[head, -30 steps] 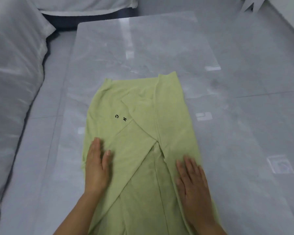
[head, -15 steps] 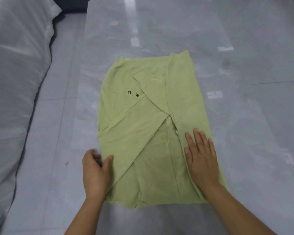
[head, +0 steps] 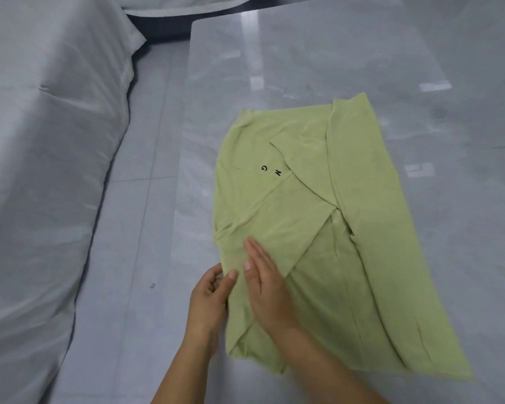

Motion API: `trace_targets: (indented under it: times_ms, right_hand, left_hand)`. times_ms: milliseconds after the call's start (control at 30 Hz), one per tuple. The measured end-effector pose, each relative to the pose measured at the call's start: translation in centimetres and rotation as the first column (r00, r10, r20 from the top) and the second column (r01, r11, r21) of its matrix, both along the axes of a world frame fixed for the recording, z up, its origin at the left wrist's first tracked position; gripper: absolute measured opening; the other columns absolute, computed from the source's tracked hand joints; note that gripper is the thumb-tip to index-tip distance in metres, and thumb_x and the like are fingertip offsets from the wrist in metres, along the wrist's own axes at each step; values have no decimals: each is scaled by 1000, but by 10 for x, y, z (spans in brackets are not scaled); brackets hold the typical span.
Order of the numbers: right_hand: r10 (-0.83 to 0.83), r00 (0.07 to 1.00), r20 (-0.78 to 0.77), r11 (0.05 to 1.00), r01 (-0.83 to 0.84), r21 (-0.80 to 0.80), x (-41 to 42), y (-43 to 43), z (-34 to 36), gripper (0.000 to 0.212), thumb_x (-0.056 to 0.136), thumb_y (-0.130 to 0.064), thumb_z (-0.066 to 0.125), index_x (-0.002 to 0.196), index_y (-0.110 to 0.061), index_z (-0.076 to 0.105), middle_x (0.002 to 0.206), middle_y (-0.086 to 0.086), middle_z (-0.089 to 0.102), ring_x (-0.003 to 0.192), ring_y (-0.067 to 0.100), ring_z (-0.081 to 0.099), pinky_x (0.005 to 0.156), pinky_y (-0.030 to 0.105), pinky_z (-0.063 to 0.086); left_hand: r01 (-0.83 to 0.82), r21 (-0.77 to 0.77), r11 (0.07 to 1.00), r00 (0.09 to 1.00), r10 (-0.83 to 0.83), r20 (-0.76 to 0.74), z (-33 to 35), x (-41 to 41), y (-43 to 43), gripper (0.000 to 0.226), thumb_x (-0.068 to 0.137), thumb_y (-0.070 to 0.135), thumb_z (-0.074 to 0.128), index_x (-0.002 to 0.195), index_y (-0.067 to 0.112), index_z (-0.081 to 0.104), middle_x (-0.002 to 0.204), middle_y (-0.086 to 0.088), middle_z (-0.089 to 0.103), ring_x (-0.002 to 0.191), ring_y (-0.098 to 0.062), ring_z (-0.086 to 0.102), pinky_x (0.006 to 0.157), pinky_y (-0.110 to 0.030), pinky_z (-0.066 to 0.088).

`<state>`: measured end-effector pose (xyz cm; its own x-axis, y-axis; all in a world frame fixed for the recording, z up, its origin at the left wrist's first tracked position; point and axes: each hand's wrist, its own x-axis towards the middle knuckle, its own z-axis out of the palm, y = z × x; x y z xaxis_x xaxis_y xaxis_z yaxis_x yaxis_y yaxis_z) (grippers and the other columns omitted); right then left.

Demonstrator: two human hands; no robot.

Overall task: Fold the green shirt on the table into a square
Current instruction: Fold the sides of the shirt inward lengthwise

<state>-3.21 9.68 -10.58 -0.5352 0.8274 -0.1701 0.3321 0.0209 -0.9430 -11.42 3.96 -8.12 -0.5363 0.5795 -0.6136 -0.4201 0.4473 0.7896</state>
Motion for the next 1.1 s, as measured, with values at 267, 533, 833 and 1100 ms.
trace_targets:
  times_ms: [267,533,833,1100]
  right_hand:
    - [38,993,110,979,-59,194,-23,128,10,38,98,-20,40,136,-12,44,144,1,41,131,3,32,102,6,16]
    - [17,947,322,975,-87,206,-134,194,-9,42,96,-35,42,131,-13,47,140,13,39,131,27,31,106,31,23]
    - [-293,705,645,911,2,412,-192,212,-22,75,82,-59,51,130,-3,35,135,18,41,122,35,43,96,41,36]
    - [-195,812,550,954,25,300,-178,240,-15,22,91,-28,41,90,-12,55,106,15,57,97,29,54,80,34,39]
  left_hand:
    - [55,-140,989,943,-98,-319,-25,12,-7,44,68,47,60,111,34,57,106,14,63,96,-2,59,78,-19,48]
    - [-109,60,992,972,119,-201,-32,13,-1,28,69,39,66,96,43,58,88,37,65,83,13,61,69,-6,46]
    - [-152,184,971,957,191,-217,-48,9,-7,51,75,10,74,86,59,64,81,20,72,76,2,67,66,-11,50]
    - [-42,151,988,925,96,-367,-49,15,-15,57,56,54,62,104,76,40,107,37,59,98,10,59,85,-13,47]
